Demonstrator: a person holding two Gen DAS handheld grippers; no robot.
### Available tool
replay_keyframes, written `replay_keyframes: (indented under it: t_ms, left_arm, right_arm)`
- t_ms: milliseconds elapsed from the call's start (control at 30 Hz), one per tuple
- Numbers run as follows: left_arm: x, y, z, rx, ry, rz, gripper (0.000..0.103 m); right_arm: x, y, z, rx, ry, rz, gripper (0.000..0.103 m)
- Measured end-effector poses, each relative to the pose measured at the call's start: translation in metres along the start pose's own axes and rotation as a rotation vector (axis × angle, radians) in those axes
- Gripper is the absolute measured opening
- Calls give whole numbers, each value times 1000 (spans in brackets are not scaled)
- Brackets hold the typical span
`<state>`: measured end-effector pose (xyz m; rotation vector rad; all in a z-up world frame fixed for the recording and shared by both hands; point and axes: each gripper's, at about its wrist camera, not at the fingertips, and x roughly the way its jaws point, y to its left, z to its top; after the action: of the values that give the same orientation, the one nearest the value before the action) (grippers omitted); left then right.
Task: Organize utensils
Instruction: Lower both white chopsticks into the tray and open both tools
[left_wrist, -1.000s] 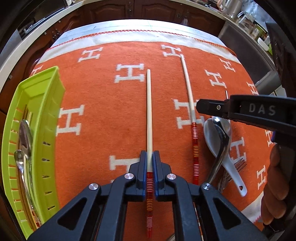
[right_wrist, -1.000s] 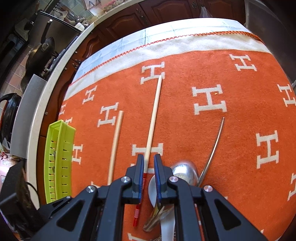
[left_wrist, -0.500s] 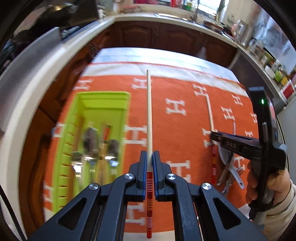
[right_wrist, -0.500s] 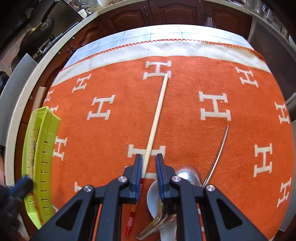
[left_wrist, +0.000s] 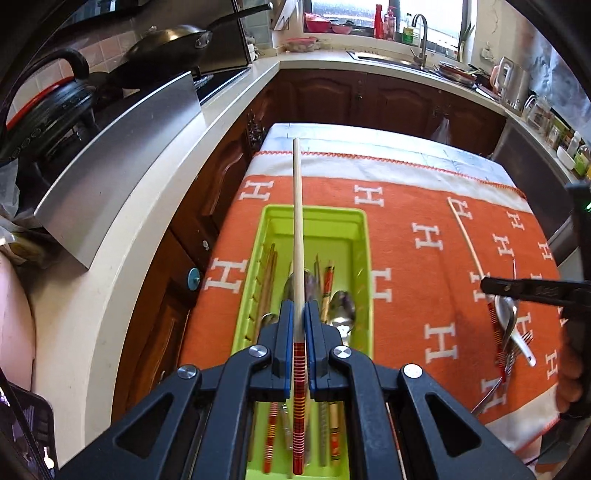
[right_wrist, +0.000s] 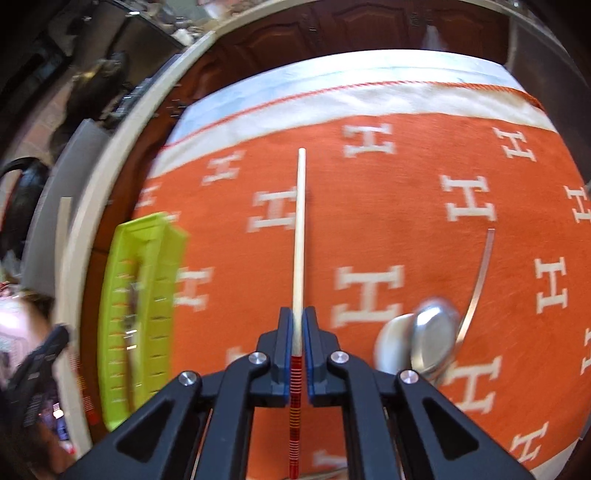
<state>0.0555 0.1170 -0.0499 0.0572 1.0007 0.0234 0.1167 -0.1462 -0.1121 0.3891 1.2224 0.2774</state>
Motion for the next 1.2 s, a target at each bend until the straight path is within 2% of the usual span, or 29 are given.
replay_keyframes:
  t_ms: [133,267,400,500,600,867,1200]
  left_arm:
    - [15,7,-10,3,39,-22,4]
    - [31,11,-21,10,81,-11,4]
    - [35,24,-27,-29,91,-11,12]
    - [31,31,-26,-46,71,-13,13]
    - [28,35,-23,-58,57,-8,18]
    - [20,41,-17,-75,29,-14,19]
    - [13,37,-13,-77,17,-29,19]
  right_arm:
    - [-9,38,-7,-50,24,94,5]
    - [-7,68,-12,-73,64,167,5]
    - [3,94,-19,-93,109,198,5]
    - [14,107,-22,-92,142,208,5]
    - [24,116,-26,-69,165,220,6]
    - [37,134,-30,-76,196,241,7]
    - [24,131,-32,-151,130,181,7]
